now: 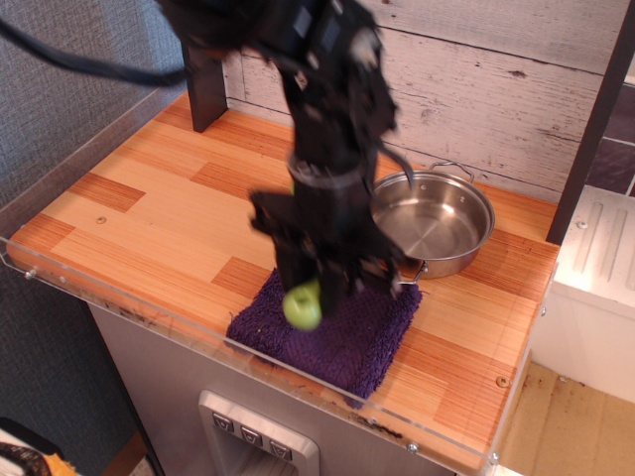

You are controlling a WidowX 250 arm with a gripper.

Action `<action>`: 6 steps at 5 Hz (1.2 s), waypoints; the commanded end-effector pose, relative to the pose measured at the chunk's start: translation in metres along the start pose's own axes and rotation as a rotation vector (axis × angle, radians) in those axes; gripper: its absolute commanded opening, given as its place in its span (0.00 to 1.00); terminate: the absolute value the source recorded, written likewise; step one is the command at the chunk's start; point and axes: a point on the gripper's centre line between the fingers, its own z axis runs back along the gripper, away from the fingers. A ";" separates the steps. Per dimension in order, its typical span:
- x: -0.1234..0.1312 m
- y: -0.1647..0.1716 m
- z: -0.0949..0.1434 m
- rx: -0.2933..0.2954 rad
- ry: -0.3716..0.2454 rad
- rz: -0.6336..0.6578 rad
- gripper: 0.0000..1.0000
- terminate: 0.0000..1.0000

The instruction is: Move the stirring spoon from the violet cloth.

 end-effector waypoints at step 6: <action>0.121 0.150 -0.028 0.081 0.011 0.014 0.00 0.00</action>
